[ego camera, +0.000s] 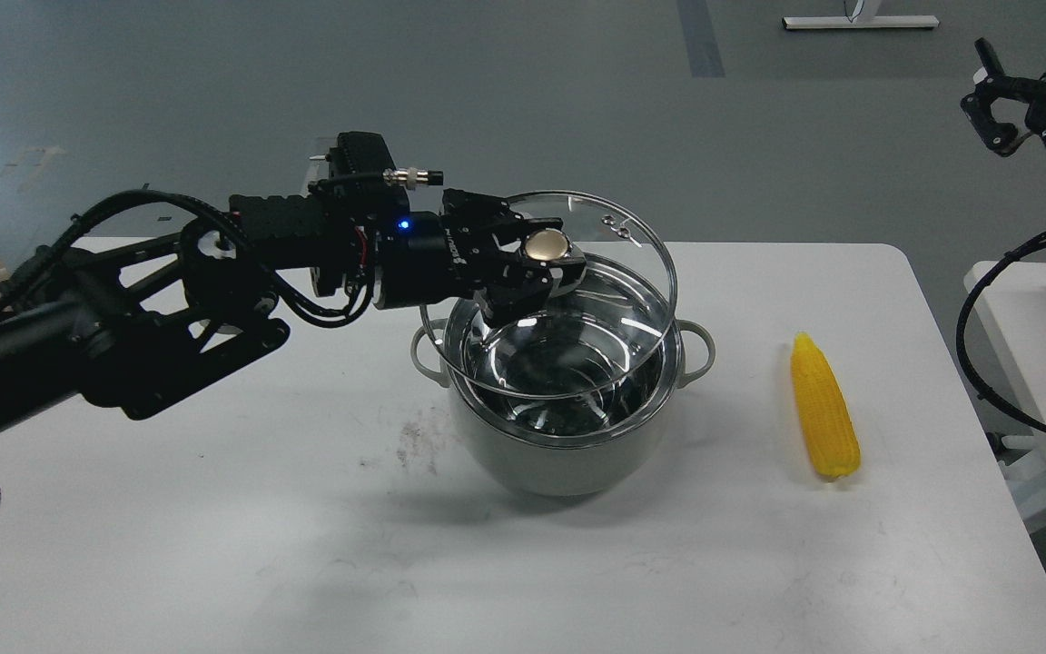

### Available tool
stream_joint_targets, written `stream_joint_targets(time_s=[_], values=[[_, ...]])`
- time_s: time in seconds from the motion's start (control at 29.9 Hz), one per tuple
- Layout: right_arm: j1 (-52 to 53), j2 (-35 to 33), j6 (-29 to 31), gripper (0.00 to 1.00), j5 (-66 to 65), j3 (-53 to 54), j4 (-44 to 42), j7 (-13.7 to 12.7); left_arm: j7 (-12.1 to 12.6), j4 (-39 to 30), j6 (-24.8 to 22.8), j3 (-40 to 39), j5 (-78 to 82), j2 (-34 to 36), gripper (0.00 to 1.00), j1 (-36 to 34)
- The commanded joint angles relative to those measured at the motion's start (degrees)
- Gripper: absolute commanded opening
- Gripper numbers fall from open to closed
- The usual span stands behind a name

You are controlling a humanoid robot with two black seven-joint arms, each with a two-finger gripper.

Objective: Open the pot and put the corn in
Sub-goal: 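Lift the glass lid off the pot with the left gripper, then lower the lid onto the table beside the pot and release it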

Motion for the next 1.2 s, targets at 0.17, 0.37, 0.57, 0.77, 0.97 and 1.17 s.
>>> stream_joint_targets(time_s=[0.17, 0.37, 0.57, 0.77, 0.97, 1.17], values=[[-0.35, -0.01, 0.00, 1.00, 0.00, 0.09, -0.01, 0.09, -0.32, 0.58, 3.46, 1.16, -7.26, 19.63, 0.17, 4.54], [-0.44, 0.25, 0.00, 1.00, 0.00, 0.09, 0.08, 0.09, -0.24, 3.22, 7.24, 1.16, -8.14, 26.15, 0.17, 12.99], [-0.53, 0.25, 0.00, 1.00, 0.00, 0.00, -0.01, 0.09, -0.15, 11.21, 15.24, 0.99, -9.63, 24.75, 0.18, 25.47], [-1.14, 0.34, 0.00, 1.00, 0.00, 0.00, 0.08, 0.09, -0.50, 18.59, 15.68, 1.60, -9.63, 20.18, 0.18, 28.11], [-1.58, 0.34, 0.00, 1.00, 0.00, -0.09, 0.08, 0.09, -1.38, 24.13, 16.21, 1.69, -9.63, 15.44, 0.19, 28.64], [-1.85, 0.34, 0.00, 1.00, 0.00, -0.09, 0.17, 0.00, -1.12, 25.63, 16.21, 1.69, -9.81, 12.70, 0.32, 28.64]])
